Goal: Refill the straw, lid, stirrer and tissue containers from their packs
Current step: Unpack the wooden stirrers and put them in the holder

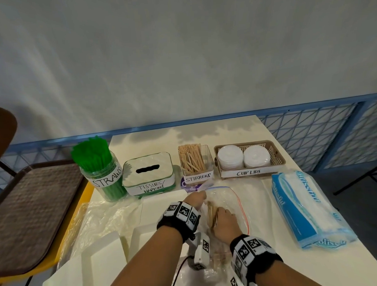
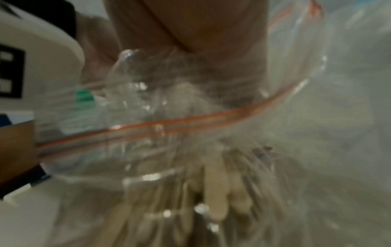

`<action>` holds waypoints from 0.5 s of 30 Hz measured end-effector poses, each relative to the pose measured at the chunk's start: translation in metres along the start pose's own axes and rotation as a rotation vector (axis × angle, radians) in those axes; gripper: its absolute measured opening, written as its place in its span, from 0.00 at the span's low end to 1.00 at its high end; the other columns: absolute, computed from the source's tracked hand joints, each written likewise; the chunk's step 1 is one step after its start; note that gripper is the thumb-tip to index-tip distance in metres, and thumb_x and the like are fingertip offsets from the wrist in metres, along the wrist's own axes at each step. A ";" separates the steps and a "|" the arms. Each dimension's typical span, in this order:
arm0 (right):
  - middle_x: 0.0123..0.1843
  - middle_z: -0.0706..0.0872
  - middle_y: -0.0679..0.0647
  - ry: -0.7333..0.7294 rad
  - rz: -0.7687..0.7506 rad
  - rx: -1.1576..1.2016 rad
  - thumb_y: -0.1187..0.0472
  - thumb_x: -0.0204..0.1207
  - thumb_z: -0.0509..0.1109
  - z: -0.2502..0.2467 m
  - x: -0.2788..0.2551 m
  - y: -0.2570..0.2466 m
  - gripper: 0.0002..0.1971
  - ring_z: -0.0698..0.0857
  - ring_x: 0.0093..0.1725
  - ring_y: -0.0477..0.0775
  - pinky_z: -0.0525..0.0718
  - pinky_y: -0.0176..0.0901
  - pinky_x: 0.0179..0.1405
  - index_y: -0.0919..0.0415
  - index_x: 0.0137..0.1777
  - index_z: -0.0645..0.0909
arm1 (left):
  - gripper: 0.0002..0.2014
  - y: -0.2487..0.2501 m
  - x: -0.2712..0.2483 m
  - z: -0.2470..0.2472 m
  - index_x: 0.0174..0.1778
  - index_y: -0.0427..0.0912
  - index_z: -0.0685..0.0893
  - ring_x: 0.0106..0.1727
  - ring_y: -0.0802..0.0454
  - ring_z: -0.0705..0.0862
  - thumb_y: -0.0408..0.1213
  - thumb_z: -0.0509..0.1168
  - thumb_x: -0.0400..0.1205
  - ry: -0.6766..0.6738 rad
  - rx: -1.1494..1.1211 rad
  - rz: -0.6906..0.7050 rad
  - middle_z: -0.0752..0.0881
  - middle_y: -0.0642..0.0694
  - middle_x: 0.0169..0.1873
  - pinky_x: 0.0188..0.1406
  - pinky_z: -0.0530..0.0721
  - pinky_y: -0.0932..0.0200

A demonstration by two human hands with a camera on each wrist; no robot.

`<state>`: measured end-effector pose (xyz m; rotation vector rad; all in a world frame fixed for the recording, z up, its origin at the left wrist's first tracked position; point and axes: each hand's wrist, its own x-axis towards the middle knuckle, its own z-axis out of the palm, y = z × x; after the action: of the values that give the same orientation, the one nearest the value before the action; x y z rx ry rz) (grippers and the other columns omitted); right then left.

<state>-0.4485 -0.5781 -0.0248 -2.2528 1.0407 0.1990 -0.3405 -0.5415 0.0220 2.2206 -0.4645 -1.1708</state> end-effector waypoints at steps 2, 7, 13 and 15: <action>0.64 0.78 0.58 0.007 0.024 0.140 0.59 0.71 0.70 -0.004 0.000 0.002 0.23 0.77 0.64 0.58 0.74 0.45 0.62 0.63 0.65 0.70 | 0.21 -0.002 0.003 -0.003 0.69 0.26 0.72 0.70 0.33 0.75 0.36 0.51 0.84 0.008 -0.079 -0.022 0.74 0.26 0.69 0.56 0.73 0.53; 0.61 0.81 0.56 0.002 0.045 0.367 0.56 0.72 0.73 -0.014 0.000 0.000 0.25 0.80 0.60 0.55 0.73 0.38 0.51 0.61 0.66 0.71 | 0.19 -0.001 -0.001 -0.010 0.66 0.29 0.75 0.63 0.38 0.80 0.35 0.56 0.82 0.011 -0.203 -0.012 0.78 0.29 0.65 0.60 0.77 0.50; 0.50 0.81 0.52 0.053 -0.076 0.486 0.62 0.74 0.69 -0.016 -0.001 -0.005 0.18 0.81 0.53 0.53 0.75 0.40 0.50 0.62 0.63 0.74 | 0.20 0.002 -0.008 -0.014 0.72 0.33 0.72 0.69 0.35 0.76 0.30 0.55 0.82 0.031 -0.236 0.119 0.77 0.34 0.68 0.65 0.76 0.47; 0.50 0.83 0.53 0.064 -0.102 0.535 0.62 0.74 0.69 -0.016 -0.003 -0.004 0.16 0.82 0.52 0.54 0.79 0.43 0.51 0.60 0.61 0.76 | 0.20 0.000 -0.007 -0.016 0.71 0.33 0.72 0.67 0.36 0.76 0.30 0.53 0.83 0.078 -0.161 0.133 0.77 0.34 0.67 0.62 0.76 0.47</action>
<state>-0.4498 -0.5839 -0.0086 -1.8242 0.8806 -0.1790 -0.3307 -0.5320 0.0335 2.0561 -0.4618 -1.0116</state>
